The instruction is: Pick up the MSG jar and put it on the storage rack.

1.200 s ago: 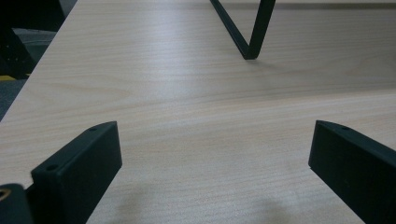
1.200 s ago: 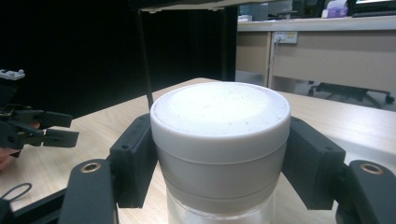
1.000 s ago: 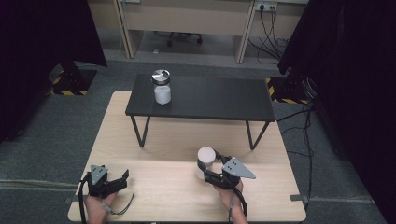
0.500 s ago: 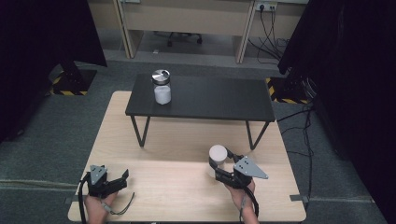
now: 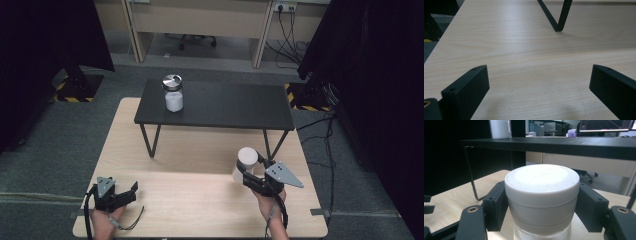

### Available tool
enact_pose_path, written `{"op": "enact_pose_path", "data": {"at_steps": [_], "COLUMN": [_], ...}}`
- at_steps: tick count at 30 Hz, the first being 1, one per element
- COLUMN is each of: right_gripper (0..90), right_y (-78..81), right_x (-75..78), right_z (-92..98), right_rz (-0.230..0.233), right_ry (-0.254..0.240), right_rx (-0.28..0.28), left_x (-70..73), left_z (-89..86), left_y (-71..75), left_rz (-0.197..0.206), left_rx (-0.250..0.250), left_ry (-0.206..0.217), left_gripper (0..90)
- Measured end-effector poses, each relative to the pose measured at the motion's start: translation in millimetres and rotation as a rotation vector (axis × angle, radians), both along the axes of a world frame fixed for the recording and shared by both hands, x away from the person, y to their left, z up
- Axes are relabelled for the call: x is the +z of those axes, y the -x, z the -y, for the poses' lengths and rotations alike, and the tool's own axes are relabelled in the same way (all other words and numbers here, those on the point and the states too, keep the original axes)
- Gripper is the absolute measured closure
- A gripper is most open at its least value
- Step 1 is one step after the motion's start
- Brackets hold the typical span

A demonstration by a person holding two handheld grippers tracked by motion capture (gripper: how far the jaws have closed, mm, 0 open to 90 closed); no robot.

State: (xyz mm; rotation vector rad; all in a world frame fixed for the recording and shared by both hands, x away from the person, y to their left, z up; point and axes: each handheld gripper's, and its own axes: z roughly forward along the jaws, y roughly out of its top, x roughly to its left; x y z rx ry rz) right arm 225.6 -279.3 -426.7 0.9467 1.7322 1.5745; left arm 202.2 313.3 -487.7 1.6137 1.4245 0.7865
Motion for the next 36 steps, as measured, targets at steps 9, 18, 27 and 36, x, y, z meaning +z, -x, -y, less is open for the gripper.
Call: {"op": "enact_pose_path", "data": {"at_steps": [9, 18, 27, 36], "right_gripper": [33.5, 33.5, 33.5, 33.6], "right_y": [1.6, 0.1, -0.8, -1.9], "right_x": [18.1, 39.1, 59.8, 77.6], "right_z": [4.6, 8.6, 10.7, 16.0], "right_rz": [0.01, 0.014, 0.019, 0.021], "right_ry": [0.019, 0.012, 0.023, 0.031], "right_rx": [-0.038, -0.065, -0.109, -0.139], "left_x": [-0.4, -0.5, -0.8, -0.6], "left_z": [0.0, 0.7, 0.5, 0.8], "left_y": [0.1, 0.5, 0.7, 0.6], "left_rz": [0.002, 0.004, 0.005, 0.005], "left_rx": [0.0, 0.004, 0.002, 0.002], "left_ry": [0.002, -0.001, 0.0, -0.003], "left_gripper": [1.9, 2.6, 2.5, 2.4]}}
